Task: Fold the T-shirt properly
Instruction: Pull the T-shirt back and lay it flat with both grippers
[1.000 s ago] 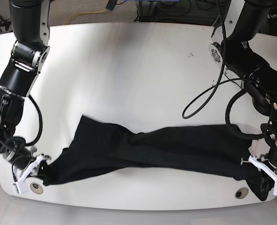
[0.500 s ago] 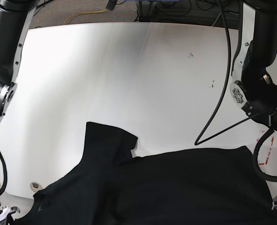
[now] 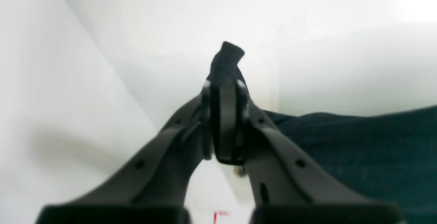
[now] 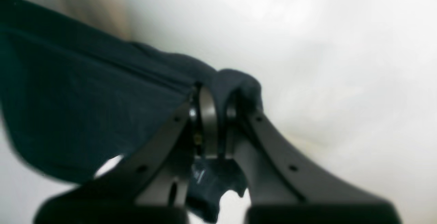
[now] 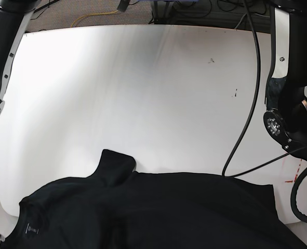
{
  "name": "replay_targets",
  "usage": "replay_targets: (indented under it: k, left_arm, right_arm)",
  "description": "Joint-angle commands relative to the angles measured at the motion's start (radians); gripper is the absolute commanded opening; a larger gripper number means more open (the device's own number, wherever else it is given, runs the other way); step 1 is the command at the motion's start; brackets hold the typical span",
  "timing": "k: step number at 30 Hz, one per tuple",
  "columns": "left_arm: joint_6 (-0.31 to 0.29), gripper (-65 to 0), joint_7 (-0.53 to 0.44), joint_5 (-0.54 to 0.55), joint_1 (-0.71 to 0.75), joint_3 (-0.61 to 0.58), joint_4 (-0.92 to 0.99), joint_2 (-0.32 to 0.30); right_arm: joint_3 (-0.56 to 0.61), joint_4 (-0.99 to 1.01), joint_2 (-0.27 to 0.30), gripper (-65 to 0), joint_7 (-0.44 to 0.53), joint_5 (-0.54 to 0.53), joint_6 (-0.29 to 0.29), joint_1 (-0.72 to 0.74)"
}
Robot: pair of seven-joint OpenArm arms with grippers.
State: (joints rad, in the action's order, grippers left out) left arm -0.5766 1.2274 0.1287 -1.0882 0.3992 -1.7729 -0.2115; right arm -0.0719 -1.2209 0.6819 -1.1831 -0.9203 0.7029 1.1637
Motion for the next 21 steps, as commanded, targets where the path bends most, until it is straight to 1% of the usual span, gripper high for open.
replay_targets:
  k: [1, 6, 11, 15, 17, 18, 21]
  left_arm:
    - [-0.001, -65.0, -0.018, 0.016, 0.027, -0.003, -0.026, -0.003]
    - [-0.001, -65.0, -0.018, 0.09, 0.22, -0.003, -0.094, -0.006]
    - [-0.001, -65.0, -0.018, 0.13, 0.42, 0.008, -0.143, -0.01]
    - [-0.001, -65.0, -0.018, 0.159, 0.583, 0.033, -0.192, -0.004]
    - [-0.001, -65.0, -0.018, 0.17, 0.661, 0.043, -0.218, -0.004]
    - [-0.001, -65.0, -0.018, 0.173, 0.693, 0.048, -0.221, -0.003]
    - [-0.001, -65.0, -0.018, 0.174, 0.776, 0.05, -0.223, -0.003]
  right_arm:
    - [-0.032, -0.007, 0.023, -65.0, 0.012, -0.03, -0.005, -0.026]
    - [-0.18, -0.007, 0.029, -65.0, 0.01, -0.092, -0.005, -0.256]
    - [-0.268, -0.083, 0.023, -65.0, 0.01, -0.099, -0.005, -0.454]
    - [-0.339, -0.176, -0.024, -65.0, 0.01, -0.102, -0.005, -0.618]
    - [-0.371, -0.219, -0.032, -65.0, 0.01, -0.102, -0.005, -0.7]
    - [-0.388, -0.234, -0.037, -65.0, 0.01, -0.102, -0.005, -0.735]
    - [-0.429, -0.271, -0.074, -65.0, 0.01, -0.102, -0.005, -0.828]
